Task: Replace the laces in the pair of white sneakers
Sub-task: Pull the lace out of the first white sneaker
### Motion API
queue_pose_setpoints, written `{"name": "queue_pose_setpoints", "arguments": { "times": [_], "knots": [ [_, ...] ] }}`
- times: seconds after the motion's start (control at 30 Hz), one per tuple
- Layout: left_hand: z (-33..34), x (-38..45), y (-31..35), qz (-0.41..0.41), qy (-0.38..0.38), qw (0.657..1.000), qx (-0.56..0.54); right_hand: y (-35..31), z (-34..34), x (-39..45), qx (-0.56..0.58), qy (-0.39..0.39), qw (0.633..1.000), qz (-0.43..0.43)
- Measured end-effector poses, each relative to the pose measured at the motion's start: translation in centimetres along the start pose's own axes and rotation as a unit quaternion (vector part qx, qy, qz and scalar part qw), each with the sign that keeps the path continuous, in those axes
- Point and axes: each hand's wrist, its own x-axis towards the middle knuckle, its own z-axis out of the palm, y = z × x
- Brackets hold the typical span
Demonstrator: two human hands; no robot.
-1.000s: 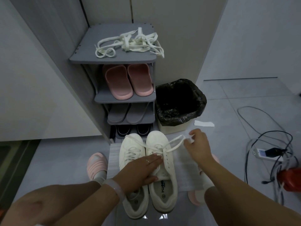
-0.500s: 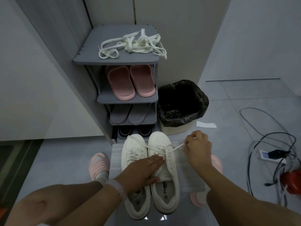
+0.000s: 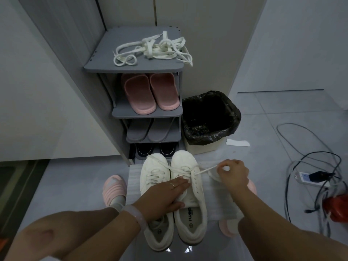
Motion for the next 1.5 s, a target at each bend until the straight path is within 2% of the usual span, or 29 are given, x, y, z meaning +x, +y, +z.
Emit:
{"name": "queue_pose_setpoints", "arguments": {
  "times": [0.03,0.13,0.2,0.4,0.47,0.53,0.6,0.63,0.67,0.73,0.8,0.87,1.03,1.2,1.33,1.4,1.5],
  "knots": [
    [0.0,0.0,0.0,-0.001,-0.001,1.000,0.000,0.2,-0.2,0.1,-0.006,-0.006,1.000,0.003],
    [0.0,0.1,0.1,-0.001,-0.002,1.000,0.004,-0.3,0.4,-0.7,-0.064,-0.063,0.987,-0.132],
    [0.0,0.1,0.2,-0.002,-0.002,1.000,0.009,-1.0,1.3,-1.7,-0.083,-0.090,0.975,-0.184],
    [-0.2,0.0,0.3,-0.002,-0.003,1.000,0.012,-1.5,2.4,-2.0,-0.062,-0.084,0.980,-0.170],
    [-0.2,0.1,0.2,-0.005,-0.006,1.000,0.010,-1.3,2.0,-1.5,-0.040,-0.065,0.991,-0.113],
    [-0.2,0.1,0.2,-0.010,-0.011,1.000,0.003,-0.8,0.8,-0.3,0.016,0.008,1.000,0.004],
    [-0.2,0.1,0.2,-0.012,-0.012,1.000,-0.001,-0.2,-0.8,0.7,0.046,0.060,0.991,0.114],
    [-0.2,0.1,0.2,-0.012,-0.012,1.000,0.000,-0.1,-1.2,0.9,0.029,0.062,0.989,0.130],
    [-0.2,0.1,0.1,-0.012,-0.010,1.000,0.002,-0.1,-1.4,1.0,-0.015,0.047,0.993,0.110],
    [-0.1,0.1,0.1,-0.010,-0.004,1.000,0.007,-0.6,-0.8,0.3,-0.112,-0.006,0.993,-0.025],
    [-0.1,0.1,0.1,-0.008,-0.006,1.000,0.010,-1.3,0.4,-0.8,-0.171,-0.051,0.965,-0.191],
    [-0.1,0.1,0.2,-0.006,-0.007,1.000,0.011,-1.7,1.6,-1.6,-0.199,-0.082,0.935,-0.281],
    [0.0,0.2,0.0,-0.001,0.002,1.000,0.012,-1.9,2.0,-1.9,-0.153,-0.083,0.937,-0.304],
    [0.0,0.1,0.0,0.000,0.000,1.000,0.009,-1.9,1.8,-1.7,-0.185,-0.098,0.932,-0.297],
    [0.0,0.1,0.1,0.001,0.007,1.000,0.009,-3.1,1.3,-2.4,-0.109,0.016,0.967,-0.230],
    [0.0,0.1,0.1,0.000,0.006,1.000,0.009,-3.4,1.2,-2.6,-0.125,-0.002,0.953,-0.275],
    [0.0,0.1,0.1,0.001,0.004,1.000,0.014,-2.9,1.6,-2.5,-0.226,-0.071,0.910,-0.340]
  ]
}}
